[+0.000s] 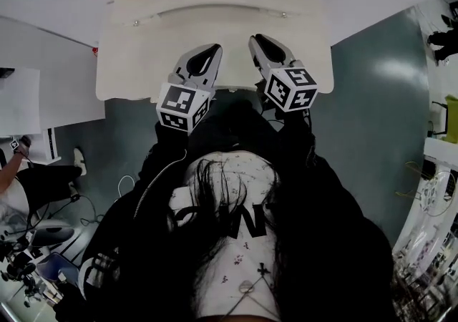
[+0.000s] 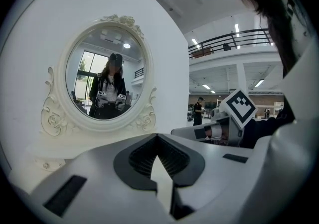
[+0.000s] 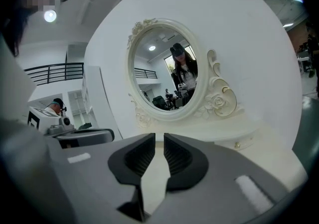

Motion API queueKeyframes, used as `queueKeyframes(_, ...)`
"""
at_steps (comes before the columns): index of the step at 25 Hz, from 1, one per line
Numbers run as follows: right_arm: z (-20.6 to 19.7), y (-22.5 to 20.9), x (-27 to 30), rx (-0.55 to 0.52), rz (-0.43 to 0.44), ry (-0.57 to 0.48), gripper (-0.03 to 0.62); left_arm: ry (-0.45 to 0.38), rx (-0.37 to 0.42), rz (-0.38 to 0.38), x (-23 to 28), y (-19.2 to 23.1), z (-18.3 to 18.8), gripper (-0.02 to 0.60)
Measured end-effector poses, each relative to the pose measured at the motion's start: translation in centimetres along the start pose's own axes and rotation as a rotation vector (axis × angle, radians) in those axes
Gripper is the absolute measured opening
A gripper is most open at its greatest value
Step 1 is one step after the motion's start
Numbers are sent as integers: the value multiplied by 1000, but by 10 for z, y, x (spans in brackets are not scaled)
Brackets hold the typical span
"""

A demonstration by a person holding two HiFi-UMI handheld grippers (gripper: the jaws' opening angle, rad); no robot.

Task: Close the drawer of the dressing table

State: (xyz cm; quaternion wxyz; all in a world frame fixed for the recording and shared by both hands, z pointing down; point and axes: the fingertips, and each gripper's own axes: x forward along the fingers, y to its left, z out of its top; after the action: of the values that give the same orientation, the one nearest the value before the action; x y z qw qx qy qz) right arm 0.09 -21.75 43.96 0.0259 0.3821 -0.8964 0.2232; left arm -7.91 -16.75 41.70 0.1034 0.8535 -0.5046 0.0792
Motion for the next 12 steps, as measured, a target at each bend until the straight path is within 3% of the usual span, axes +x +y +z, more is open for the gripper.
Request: queueKeyframes(12, -33, 80, -25, 3, -1, 1, 61, 21, -15, -38, -75, -3, -29, 0)
